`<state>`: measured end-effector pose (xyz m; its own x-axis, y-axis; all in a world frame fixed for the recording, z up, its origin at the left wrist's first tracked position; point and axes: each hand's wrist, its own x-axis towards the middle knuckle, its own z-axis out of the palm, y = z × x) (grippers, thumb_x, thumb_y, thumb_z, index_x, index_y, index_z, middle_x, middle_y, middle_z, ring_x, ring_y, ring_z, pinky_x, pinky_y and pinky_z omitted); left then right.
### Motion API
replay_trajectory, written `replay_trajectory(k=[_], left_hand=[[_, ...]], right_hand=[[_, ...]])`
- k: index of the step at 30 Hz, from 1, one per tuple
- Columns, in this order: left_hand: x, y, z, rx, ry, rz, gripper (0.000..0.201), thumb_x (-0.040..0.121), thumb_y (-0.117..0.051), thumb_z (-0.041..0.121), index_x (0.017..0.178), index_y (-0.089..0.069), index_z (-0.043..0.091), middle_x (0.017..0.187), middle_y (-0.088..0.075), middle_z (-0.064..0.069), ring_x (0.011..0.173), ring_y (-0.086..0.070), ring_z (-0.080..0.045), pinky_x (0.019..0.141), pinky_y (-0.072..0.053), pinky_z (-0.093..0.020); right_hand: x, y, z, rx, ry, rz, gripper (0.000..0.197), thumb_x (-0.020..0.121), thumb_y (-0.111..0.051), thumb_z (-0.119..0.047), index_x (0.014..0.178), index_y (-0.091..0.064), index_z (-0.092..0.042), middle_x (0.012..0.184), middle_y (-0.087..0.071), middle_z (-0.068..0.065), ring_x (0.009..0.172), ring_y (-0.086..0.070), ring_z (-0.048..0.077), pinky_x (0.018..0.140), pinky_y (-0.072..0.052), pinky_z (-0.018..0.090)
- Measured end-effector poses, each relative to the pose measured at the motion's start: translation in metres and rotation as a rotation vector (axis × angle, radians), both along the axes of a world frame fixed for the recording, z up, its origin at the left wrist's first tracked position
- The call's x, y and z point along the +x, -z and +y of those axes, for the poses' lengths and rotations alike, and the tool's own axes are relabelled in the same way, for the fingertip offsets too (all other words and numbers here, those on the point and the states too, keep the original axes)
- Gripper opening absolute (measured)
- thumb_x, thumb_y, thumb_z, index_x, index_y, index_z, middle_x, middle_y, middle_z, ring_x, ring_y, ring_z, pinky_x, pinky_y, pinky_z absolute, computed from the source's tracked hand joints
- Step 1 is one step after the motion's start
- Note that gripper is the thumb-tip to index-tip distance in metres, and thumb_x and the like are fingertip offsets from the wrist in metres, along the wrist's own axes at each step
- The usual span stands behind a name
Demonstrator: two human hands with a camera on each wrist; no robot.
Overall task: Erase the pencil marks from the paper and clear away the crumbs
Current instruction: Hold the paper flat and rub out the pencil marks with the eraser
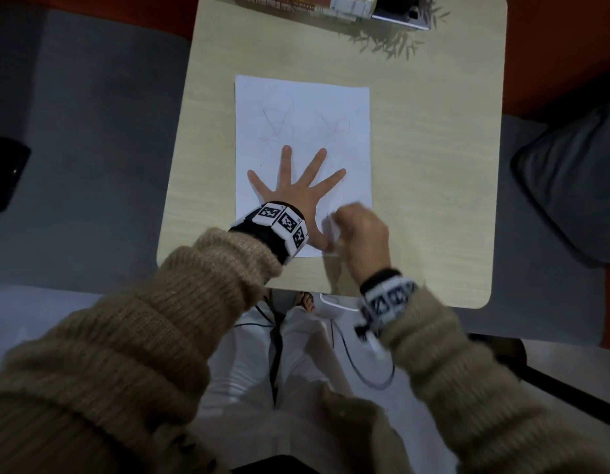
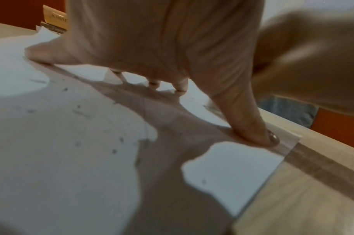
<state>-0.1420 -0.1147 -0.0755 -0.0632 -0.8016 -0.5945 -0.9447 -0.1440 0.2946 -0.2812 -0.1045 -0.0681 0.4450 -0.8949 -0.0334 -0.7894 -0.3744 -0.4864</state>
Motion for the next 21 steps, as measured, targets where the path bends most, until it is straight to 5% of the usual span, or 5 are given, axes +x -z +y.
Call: replay_trajectory(k=[3,6,13,16,21], left_hand=[[0.001,-0.001,-0.001,-0.002,-0.001,0.005,0.131,0.045,-0.074,0.075,0.138,0.016,0.058,0.150,0.035,0.020,0.136,0.037,-0.036,0.088,0.008,-0.084],[0.002,-0.001,-0.001,-0.009,0.000,0.018,0.129,0.047,-0.074,0.074,0.139,0.015,0.058,0.150,0.035,0.021,0.136,0.038,-0.036,0.089,0.009,-0.084],[0.002,0.000,-0.001,0.002,-0.004,0.006,0.131,0.048,-0.078,0.069,0.138,0.017,0.059,0.150,0.035,0.020,0.136,0.037,-0.037,0.089,0.007,-0.085],[0.001,-0.002,-0.001,-0.021,-0.019,0.016,0.133,0.040,-0.074,0.077,0.139,0.012,0.059,0.151,0.033,0.021,0.137,0.036,-0.036,0.088,0.007,-0.086],[0.001,-0.001,0.001,0.013,0.004,0.000,0.131,0.049,-0.079,0.066,0.138,0.018,0.058,0.150,0.036,0.019,0.136,0.037,-0.036,0.089,0.006,-0.086]], right_hand=[[-0.009,-0.003,0.006,0.054,-0.063,0.010,0.016,0.062,-0.064,0.010,0.063,-0.061,-0.006,0.064,-0.060,0.009,0.057,-0.053,0.023,0.048,-0.045,0.030],[0.003,0.004,-0.047,-0.091,0.093,-0.006,0.020,0.061,-0.056,0.018,0.064,-0.062,-0.001,0.062,-0.061,0.016,0.055,-0.058,0.029,0.048,-0.047,0.031],[0.005,-0.011,0.006,0.066,-0.079,-0.060,0.012,0.060,-0.064,0.006,0.064,-0.062,-0.004,0.065,-0.063,0.012,0.059,-0.052,0.020,0.050,-0.042,0.027],[0.020,-0.005,-0.033,-0.078,0.017,-0.101,0.028,0.072,-0.038,-0.011,0.063,-0.064,-0.004,0.059,-0.061,0.012,0.052,-0.053,0.023,0.046,-0.042,0.026],[-0.007,-0.001,0.020,0.049,-0.083,-0.064,0.016,0.055,-0.064,0.005,0.067,-0.064,-0.006,0.067,-0.062,0.009,0.060,-0.055,0.025,0.050,-0.043,0.030]])
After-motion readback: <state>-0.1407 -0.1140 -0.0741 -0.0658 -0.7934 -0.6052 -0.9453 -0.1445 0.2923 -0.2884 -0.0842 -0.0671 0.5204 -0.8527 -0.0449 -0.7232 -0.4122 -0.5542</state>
